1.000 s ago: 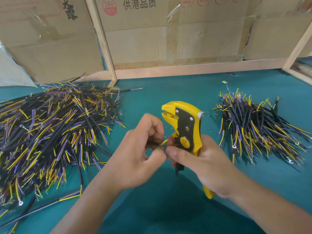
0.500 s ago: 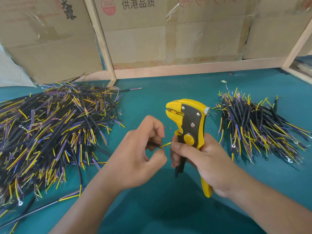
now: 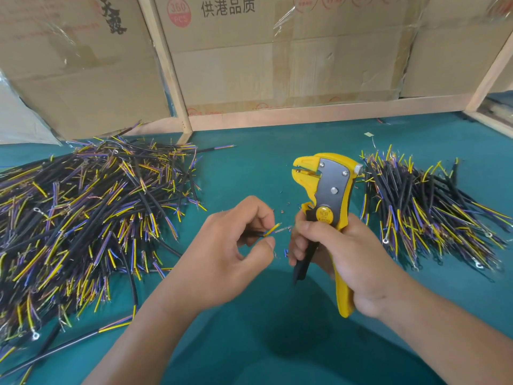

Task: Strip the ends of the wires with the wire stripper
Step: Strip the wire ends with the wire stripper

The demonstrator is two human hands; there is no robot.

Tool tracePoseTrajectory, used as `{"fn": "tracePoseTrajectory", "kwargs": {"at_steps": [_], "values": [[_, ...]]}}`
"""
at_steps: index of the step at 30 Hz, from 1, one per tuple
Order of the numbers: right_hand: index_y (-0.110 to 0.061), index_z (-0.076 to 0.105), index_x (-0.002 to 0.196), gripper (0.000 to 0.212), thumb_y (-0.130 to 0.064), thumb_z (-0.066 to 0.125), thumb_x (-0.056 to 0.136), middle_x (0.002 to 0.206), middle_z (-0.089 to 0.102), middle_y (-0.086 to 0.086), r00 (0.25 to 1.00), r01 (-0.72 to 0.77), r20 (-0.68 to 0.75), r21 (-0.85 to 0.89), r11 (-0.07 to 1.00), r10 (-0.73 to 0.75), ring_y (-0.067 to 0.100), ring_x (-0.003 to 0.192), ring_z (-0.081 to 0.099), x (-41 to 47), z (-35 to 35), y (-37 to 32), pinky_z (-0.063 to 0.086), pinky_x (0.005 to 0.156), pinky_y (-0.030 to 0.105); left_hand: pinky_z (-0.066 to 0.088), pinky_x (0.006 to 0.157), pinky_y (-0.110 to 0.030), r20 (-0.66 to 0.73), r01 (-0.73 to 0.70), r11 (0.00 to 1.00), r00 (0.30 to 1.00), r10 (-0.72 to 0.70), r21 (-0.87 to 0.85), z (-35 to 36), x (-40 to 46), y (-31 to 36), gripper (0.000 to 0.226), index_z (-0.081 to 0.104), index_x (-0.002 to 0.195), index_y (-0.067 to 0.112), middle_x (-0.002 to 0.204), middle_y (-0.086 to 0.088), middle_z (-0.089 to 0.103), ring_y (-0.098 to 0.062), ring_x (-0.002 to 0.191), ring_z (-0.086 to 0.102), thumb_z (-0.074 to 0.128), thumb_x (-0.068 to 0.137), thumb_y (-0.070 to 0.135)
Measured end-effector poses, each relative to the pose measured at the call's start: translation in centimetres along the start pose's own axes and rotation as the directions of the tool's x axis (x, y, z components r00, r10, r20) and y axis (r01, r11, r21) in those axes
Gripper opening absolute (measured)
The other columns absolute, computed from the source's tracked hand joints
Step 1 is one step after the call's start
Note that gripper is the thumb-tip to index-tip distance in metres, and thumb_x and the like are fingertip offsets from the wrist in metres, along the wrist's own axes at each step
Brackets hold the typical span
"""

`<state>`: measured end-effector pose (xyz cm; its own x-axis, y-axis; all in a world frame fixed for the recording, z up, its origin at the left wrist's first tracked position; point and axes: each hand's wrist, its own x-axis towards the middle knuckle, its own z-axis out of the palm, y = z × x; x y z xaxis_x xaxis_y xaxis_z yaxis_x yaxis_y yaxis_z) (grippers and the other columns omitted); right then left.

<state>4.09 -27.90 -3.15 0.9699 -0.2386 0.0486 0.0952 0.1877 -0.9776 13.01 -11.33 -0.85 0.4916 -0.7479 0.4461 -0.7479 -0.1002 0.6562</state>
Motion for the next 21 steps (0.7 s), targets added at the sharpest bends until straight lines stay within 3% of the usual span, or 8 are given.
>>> {"fn": "tracePoseTrajectory", "kwargs": {"at_steps": [4,6,10,15,18,21], "values": [[-0.018,0.064,0.071,0.019,-0.016,0.062,0.09,0.066,0.054,0.006,0.996,-0.028,-0.084,0.102,0.994,0.037,0.025,0.062,0.053,0.3,-0.1,0.2,0.053,0.066,0.039,0.029,0.056,-0.008,-0.039,0.013,1.0,0.999,-0.013,-0.001,-0.1,0.1,0.0,0.017,0.053,0.082,0.012,0.065,0.016,0.042,-0.004,0.057,0.037,0.052,0.091,0.027],[-0.017,0.068,0.073,0.017,-0.028,0.068,0.086,0.068,0.056,0.007,0.997,-0.054,-0.047,0.113,0.992,0.06,0.025,0.063,0.055,0.2,0.0,0.0,0.053,0.068,0.04,0.027,0.054,-0.012,-0.048,0.027,1.0,0.998,-0.027,-0.014,0.0,0.1,-0.1,0.021,0.053,0.083,0.014,0.064,0.013,0.039,-0.006,0.056,0.032,0.051,0.093,0.033],[-0.014,0.075,0.08,0.034,-0.047,0.076,0.07,0.069,0.06,0.006,0.994,-0.097,0.058,0.065,0.993,0.093,0.025,0.065,0.058,-0.4,0.4,-0.1,0.054,0.067,0.037,0.027,0.052,-0.015,-0.058,0.029,0.998,0.998,-0.032,-0.056,0.5,0.1,0.0,0.025,0.053,0.085,0.013,0.064,0.011,0.04,-0.006,0.055,0.029,0.053,0.096,0.036],[-0.021,0.073,0.075,0.017,-0.035,0.072,0.084,0.068,0.06,0.006,0.997,-0.059,0.053,0.006,0.998,0.058,0.025,0.065,0.06,-0.8,0.9,-0.1,0.053,0.065,0.03,0.043,0.064,-0.014,0.022,0.006,0.99,1.0,-0.003,-0.143,1.0,0.2,0.3,0.017,0.052,0.092,0.008,0.073,0.011,0.065,-0.007,0.064,0.061,0.051,0.102,0.022],[-0.019,0.072,0.075,0.021,-0.034,0.07,0.089,0.069,0.061,0.008,0.998,-0.044,0.043,0.008,0.999,0.043,0.027,0.067,0.06,-0.9,0.9,0.0,0.054,0.068,0.033,0.037,0.061,0.0,0.019,-0.034,0.992,0.999,0.037,-0.12,1.1,0.2,0.3,0.012,0.051,0.091,0.005,0.072,0.026,0.059,0.008,0.06,0.055,0.05,0.102,0.01],[-0.02,0.071,0.073,0.021,-0.035,0.065,0.087,0.069,0.061,0.008,0.998,-0.046,0.039,-0.001,0.999,0.046,0.027,0.067,0.06,-0.8,0.8,0.2,0.054,0.07,0.036,0.033,0.058,-0.001,0.016,-0.048,0.997,0.999,0.05,-0.063,1.0,0.1,0.2,0.009,0.051,0.091,0.01,0.071,0.029,0.055,0.008,0.059,0.05,0.05,0.1,0.012]]}}
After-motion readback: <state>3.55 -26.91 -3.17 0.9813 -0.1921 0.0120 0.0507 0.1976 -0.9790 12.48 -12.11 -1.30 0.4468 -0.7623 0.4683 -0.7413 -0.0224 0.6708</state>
